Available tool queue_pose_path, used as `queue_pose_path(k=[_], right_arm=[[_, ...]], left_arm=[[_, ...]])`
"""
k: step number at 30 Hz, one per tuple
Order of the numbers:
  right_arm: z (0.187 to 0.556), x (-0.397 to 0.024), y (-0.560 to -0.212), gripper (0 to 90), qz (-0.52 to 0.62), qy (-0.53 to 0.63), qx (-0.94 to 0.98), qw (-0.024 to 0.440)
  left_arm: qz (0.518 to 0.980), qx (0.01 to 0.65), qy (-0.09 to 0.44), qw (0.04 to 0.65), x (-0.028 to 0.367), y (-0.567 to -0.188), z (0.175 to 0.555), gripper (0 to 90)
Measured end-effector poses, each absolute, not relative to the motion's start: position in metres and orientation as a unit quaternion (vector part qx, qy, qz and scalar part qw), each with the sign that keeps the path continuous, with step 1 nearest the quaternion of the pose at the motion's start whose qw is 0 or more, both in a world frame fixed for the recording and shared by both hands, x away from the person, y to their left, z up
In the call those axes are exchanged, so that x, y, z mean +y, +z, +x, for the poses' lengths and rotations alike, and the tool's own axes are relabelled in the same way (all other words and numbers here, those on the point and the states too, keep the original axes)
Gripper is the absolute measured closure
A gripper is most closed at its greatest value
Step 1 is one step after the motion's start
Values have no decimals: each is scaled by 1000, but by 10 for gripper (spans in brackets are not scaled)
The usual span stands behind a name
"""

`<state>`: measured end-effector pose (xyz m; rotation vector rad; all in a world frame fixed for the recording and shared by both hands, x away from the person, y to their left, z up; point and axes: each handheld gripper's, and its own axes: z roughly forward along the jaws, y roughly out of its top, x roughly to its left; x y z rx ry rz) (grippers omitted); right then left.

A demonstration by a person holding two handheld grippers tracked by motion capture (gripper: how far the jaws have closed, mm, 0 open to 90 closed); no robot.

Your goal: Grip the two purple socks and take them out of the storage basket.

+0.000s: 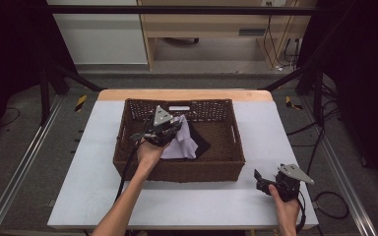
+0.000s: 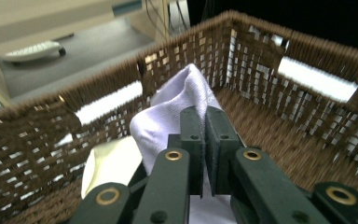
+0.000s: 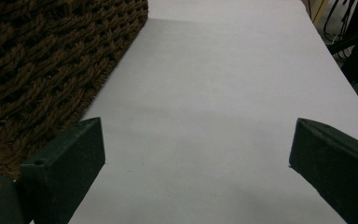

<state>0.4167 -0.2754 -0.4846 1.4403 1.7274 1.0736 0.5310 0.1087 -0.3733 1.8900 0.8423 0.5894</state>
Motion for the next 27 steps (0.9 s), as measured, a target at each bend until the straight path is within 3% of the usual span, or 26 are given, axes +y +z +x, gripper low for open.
queue_pose_path(k=[9,27], right_arm=[[417,-275,-485,39,547,408,656,321],[417,-275,-485,39,549,408,655,322]], left_arm=[[746,328,250,522,119,-349,513,859],[737,270,263,561,144,-310,450,859]])
